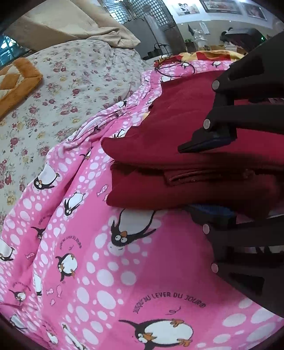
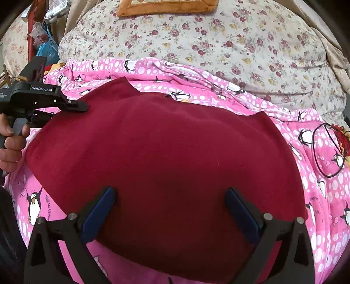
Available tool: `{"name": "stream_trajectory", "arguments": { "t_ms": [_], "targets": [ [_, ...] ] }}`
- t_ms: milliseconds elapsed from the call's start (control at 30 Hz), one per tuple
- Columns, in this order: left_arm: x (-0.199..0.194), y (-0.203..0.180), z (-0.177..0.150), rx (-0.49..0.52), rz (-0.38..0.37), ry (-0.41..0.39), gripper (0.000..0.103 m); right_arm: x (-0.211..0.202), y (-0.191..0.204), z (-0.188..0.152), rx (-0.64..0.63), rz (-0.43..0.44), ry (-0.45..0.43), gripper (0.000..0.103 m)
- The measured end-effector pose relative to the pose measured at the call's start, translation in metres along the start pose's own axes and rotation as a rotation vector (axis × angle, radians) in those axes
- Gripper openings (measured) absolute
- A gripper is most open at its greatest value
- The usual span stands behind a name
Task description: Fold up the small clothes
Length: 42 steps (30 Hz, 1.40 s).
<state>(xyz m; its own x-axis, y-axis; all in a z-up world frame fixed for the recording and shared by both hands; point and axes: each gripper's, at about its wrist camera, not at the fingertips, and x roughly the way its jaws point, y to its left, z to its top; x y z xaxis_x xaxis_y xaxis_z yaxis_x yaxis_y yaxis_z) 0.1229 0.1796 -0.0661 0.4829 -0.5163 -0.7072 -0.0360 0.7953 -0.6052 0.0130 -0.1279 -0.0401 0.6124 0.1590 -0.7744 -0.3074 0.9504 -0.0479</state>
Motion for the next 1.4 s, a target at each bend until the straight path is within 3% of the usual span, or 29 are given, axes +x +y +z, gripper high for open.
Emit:
{"name": "stream_trajectory", "arguments": {
  "t_ms": [100,200,300,400,567,733,933,1133,1400],
  "targets": [
    [-0.006,-0.004,-0.002,0.032,0.026,-0.03,0.0,-0.001,0.001,0.0,0.003,0.002,0.004,0.103],
    [-0.014,-0.022,-0.008,0.105,0.06,-0.083,0.0,-0.016,-0.004,0.006,0.032,0.02,-0.032,0.097],
    [-0.022,-0.026,-0.006,0.066,-0.066,-0.092,0.0,-0.044,-0.024,0.012,0.092,0.009,-0.127,0.094],
    [-0.021,-0.032,-0.005,-0.023,-0.248,-0.05,0.0,-0.061,-0.056,0.012,0.182,-0.015,-0.146,0.094],
    [-0.013,-0.074,-0.014,-0.101,-0.365,-0.018,0.0,-0.099,-0.129,-0.003,0.433,-0.012,-0.233,0.095],
    [0.011,-0.139,-0.036,-0.118,-0.357,0.005,0.0,-0.119,-0.177,-0.026,0.604,-0.022,-0.28,0.095],
    [0.062,-0.191,-0.063,-0.258,-0.395,0.021,0.0,-0.107,-0.209,-0.052,0.719,0.019,-0.199,0.095],
    [0.102,-0.2,-0.081,-0.393,-0.344,-0.031,0.0,-0.1,-0.227,-0.071,0.789,0.047,-0.155,0.094],
    [0.12,-0.213,-0.095,-0.381,-0.286,-0.062,0.0,-0.098,-0.231,-0.071,0.796,0.077,-0.151,0.094]
  ]
}}
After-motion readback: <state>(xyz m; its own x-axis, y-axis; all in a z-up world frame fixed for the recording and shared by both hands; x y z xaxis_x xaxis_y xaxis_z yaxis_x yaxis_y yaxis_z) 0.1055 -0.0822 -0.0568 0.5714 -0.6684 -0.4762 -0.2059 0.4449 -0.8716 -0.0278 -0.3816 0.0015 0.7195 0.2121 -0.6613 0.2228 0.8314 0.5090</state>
